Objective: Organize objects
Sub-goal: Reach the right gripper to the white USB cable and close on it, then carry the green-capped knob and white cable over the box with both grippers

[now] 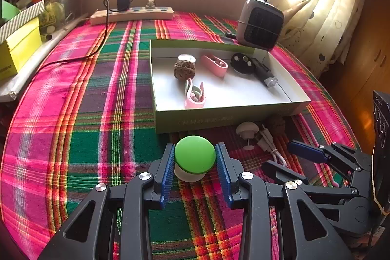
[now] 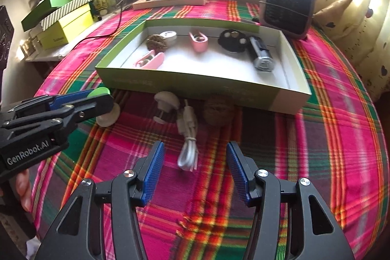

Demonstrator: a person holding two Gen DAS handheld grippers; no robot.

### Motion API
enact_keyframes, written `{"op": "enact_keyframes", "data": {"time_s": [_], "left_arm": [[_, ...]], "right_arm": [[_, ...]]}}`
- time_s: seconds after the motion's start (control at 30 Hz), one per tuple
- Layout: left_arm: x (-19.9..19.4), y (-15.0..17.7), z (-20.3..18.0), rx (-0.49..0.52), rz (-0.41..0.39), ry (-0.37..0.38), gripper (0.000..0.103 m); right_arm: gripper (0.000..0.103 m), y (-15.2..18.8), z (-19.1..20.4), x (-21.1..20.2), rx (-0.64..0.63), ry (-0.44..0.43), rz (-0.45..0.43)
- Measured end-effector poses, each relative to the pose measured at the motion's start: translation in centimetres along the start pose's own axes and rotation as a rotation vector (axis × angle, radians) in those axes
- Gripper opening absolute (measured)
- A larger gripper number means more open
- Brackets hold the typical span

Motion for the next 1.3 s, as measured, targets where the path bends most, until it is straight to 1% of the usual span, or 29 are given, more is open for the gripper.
{"op": "enact_keyframes", "data": {"time_s": [0.1,0.17,0.37,0.5,0.57,0.6,0.77,1.1,1.17,1.3], "left_arm": [[0.2,0.0,0.1,-0.001,0.006,0.003,0.032],[0.3,-0.1,0.1,0.000,0.007,0.005,0.032],[0.5,0.0,0.1,-0.001,0.010,0.006,0.032],[0.7,0.0,0.1,-0.002,0.018,0.008,0.032],[0.8,0.0,0.1,-0.002,0.019,0.011,0.032],[0.8,0.0,0.1,-0.001,0.019,0.010,0.032],[0.8,0.0,0.1,-0.003,0.020,0.011,0.032],[1.0,0.1,0.2,0.001,0.025,0.001,0.031],[1.0,0.1,0.2,0.005,0.025,-0.003,0.031],[0.9,0.1,0.3,0.005,0.023,-0.011,0.031]], "right_arm": [[0.054,-0.3,0.1,0.2,0.004,-0.021,-0.006],[0.048,-0.5,0.0,0.3,0.008,-0.024,-0.010],[0.038,-1.0,0.1,0.6,0.000,-0.035,-0.016],[0.035,-1.0,0.2,0.7,-0.014,-0.034,-0.023],[0.025,-1.0,0.2,0.6,-0.014,-0.040,-0.026],[0.023,-0.9,0.2,0.5,-0.014,-0.045,-0.026],[0.023,-0.8,0.5,0.5,-0.020,-0.068,-0.025],[0.022,-1.0,1.1,1.0,-0.051,-0.050,-0.026],[0.019,-1.0,1.1,1.0,-0.054,-0.045,-0.028],[0.019,-1.1,1.0,1.0,-0.053,-0.048,-0.027]]}}
Point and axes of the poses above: each gripper's, at about its wrist camera, not at the fingertips, and x roughly the way its jaws point, z to its left, y to its underside, the point moved 6 cm from there along x, roughly the way its jaws point, and after that the axes turned 14 degrees about x, right-handed, at the moved point
